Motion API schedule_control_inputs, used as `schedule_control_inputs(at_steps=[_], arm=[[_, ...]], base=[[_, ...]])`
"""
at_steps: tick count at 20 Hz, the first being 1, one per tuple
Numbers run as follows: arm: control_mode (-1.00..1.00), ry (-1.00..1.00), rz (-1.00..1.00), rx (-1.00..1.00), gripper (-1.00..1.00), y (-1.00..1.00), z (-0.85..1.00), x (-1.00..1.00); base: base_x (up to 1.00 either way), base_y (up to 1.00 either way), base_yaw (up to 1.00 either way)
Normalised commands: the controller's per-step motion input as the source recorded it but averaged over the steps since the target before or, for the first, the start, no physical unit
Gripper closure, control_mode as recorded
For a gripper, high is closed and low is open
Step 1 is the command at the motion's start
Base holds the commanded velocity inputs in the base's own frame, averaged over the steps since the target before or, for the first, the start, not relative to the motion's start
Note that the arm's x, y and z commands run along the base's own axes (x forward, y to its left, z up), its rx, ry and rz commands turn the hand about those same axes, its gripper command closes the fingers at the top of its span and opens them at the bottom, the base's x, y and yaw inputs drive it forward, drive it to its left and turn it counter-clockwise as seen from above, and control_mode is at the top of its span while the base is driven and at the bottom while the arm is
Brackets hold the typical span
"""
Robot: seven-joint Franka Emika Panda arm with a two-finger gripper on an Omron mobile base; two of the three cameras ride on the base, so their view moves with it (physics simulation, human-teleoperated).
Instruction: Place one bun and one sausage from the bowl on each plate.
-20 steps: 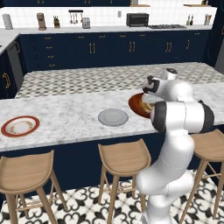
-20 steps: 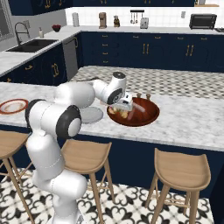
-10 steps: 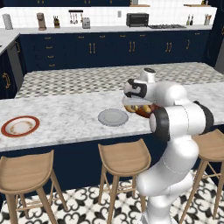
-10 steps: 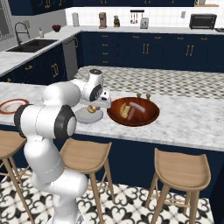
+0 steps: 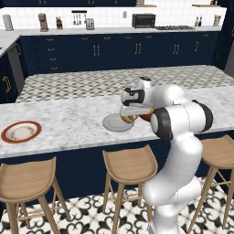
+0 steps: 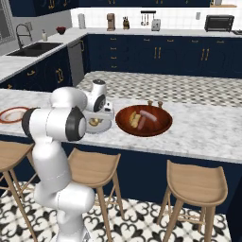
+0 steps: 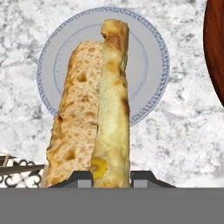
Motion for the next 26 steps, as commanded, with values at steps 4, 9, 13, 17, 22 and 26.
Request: schedule_control_inputs(at_steps=[4,9,13,17,22,26], arm=[[-1.0,0.0,-0.05,0.0,1.0,0.0,-0.26,0.38],[-1.0,-0.04,-0.17,0.0,1.0,0.0,-0.28,0.3],[-1.0,-0.11,-0.16,0.0,1.0,0.04,-0.17,0.26],[-1.0,-0.1,-0.11,0.0,1.0,0.06,-0.32,0.09],[-1.0,-0.12,-0.02,0.0,1.0,0.0,-0.15,0.0],[-1.0,-0.1,0.0,0.0,1.0,0.0,-0.25,0.0]], base=[[0.0,0.0,0.0],[0.0,0.0,0.0],[0.0,0.0,0.0],[0.0,0.0,0.0],[0.0,0.0,0.0],[0.0,0.0,0.0]])
